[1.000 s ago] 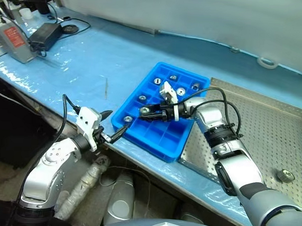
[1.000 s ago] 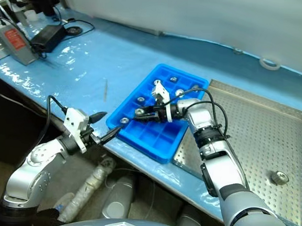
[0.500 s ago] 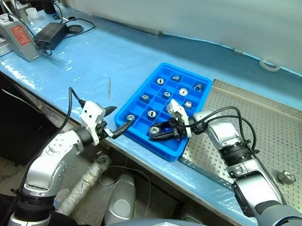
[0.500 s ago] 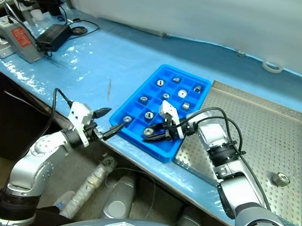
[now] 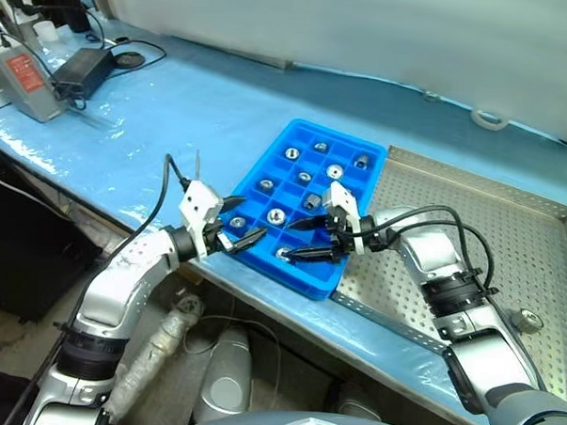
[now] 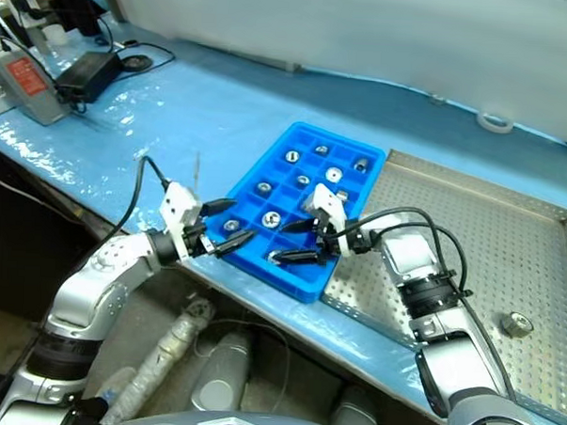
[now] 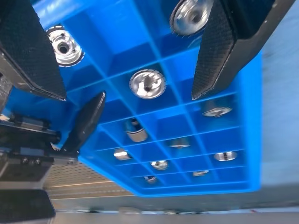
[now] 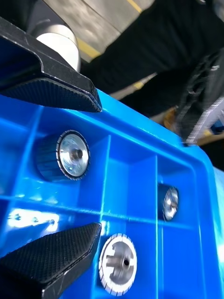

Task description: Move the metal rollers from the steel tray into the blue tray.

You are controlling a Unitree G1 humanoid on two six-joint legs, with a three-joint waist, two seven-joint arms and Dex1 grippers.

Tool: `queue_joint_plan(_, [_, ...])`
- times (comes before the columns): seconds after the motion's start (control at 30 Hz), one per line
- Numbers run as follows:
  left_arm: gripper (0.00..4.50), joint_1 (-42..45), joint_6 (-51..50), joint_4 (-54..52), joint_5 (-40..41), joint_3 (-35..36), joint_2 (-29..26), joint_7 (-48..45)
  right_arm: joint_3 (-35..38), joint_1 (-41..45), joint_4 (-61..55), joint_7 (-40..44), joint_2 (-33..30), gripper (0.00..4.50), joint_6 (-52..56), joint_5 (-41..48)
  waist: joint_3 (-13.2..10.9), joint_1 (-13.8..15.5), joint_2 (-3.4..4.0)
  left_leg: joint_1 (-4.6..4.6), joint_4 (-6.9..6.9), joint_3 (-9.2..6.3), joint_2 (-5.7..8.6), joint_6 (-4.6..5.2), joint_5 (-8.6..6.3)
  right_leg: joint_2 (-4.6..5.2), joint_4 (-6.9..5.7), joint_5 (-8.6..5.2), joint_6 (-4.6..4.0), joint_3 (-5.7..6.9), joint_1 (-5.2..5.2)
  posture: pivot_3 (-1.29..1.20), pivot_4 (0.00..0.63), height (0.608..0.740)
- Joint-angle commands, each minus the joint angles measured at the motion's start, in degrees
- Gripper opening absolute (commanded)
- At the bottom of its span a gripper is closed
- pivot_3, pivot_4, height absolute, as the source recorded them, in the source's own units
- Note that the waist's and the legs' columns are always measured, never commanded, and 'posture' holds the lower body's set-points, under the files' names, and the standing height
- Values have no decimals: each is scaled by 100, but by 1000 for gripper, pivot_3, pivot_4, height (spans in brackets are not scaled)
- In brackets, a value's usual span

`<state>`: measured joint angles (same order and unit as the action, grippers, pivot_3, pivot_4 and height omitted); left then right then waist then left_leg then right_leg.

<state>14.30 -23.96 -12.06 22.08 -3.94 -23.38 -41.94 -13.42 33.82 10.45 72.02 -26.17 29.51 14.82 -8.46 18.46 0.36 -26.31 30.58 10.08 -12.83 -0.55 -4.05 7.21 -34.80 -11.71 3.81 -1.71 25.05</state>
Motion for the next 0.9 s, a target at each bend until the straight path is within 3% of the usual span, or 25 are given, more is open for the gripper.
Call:
queue_joint_plan(0.03, [4500, 558, 294, 496, -21, -298, 139, -478, 756, -479, -905, -472, -199, 3954, 541, 539, 0, -127, 0, 0, -1, 1, 4, 0, 0, 0, 2, 0, 0, 0, -11, 105, 150, 740])
queue_joint_plan(0.27, [4500, 1565, 842, 1840, -201, -651, 523, -1248, 1603, -1390, -2043, -1385, -480, 3954, 1034, 940, 1, -983, -3, -22, -1, 3, 8, -14, 9, 1, 7, 6, -1, -3, 0, -98, 150, 740])
queue_joint_plan(0.43, [4500, 2019, 1182, 2575, -321, -802, 825, -1644, 1923, -1964, -2764, -1902, -569, 3954, 1278, 1157, 2, -1413, -5, -29, 0, 6, 5, -22, 17, -1, 7, 20, -7, -2, 21, -193, 150, 740])
queue_joint_plan(0.6, [4500, 2251, 1488, 3085, -460, -887, 1066, -1889, 2118, -2249, -3116, -2307, -598, 3954, 1376, 1288, 2, -1554, -5, -36, -6, 14, 2, -12, 11, -3, 23, 32, -51, 1, 28, -242, 150, 740])
queue_joint_plan(0.9, [4500, 2462, 1775, 3499, -531, -796, 1283, -2004, 2736, -2052, -2805, -3418, -410, 3954, 955, 1161, 1, -1613, -7, -37, 9, 22, 1, -7, 8, 2, 28, 9, -12, -1, 19, -277, 150, 740])
